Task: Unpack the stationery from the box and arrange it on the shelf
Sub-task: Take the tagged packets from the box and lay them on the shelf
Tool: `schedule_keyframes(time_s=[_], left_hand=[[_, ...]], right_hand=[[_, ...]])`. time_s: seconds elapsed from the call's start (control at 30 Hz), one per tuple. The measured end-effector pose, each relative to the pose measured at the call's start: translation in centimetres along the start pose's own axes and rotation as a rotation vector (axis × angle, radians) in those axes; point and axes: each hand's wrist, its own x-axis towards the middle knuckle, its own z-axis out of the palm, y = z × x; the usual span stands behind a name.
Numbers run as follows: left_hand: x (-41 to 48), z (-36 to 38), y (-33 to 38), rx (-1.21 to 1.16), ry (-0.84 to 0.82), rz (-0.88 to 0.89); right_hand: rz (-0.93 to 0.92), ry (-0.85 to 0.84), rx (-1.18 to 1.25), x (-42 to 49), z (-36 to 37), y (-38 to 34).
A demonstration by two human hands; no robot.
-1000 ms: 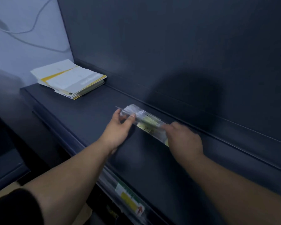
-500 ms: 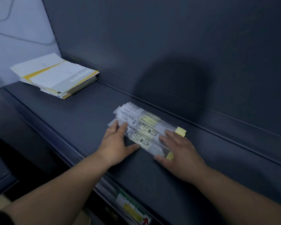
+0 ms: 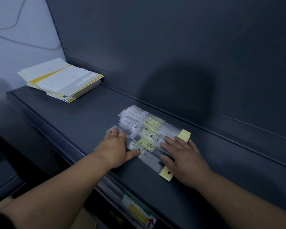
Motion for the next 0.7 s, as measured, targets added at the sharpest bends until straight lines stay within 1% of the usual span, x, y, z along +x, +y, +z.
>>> schedule_keyframes(time_s=[0.1, 0.2, 0.27, 0.43, 0.53, 0.6, 0.7], left_hand=[[-0.6, 0.3, -0.2, -0.014, 0.019, 0.020], [-0.6, 0.2, -0.7, 0.035, 0.019, 0.067], [-0.2, -0.5, -1.1, 0.098, -0.013, 0.110], [0.4, -1.8, -1.8, 0.150, -0.102, 0.174], [0.2, -1.7, -1.9, 0.100, -0.129, 0.197], [-0.1, -1.6, -2.0, 0.091, -0.130, 0.208], [-0.4, -1.4, -2.3, 0.094, -0.120, 0.216]], right_hand=[[-0.030, -0.050, -0.027, -0.3, -0.2, -0.1], [-0.051, -0.032, -0.022, -0.6, 0.1, -0.2], [-0.089, 0.013, -0.049, -0.9, 0.3, -0.5], [-0.120, -0.016, -0.104, -1.5, 0.2, -1.5], [-0.107, -0.028, -0.051, -1.5, 0.1, -1.7], [-0.092, 0.017, -0.014, -1.5, 0.0, -1.6], [0.002, 0.070, 0.037, -1.1, -0.3, -1.5]])
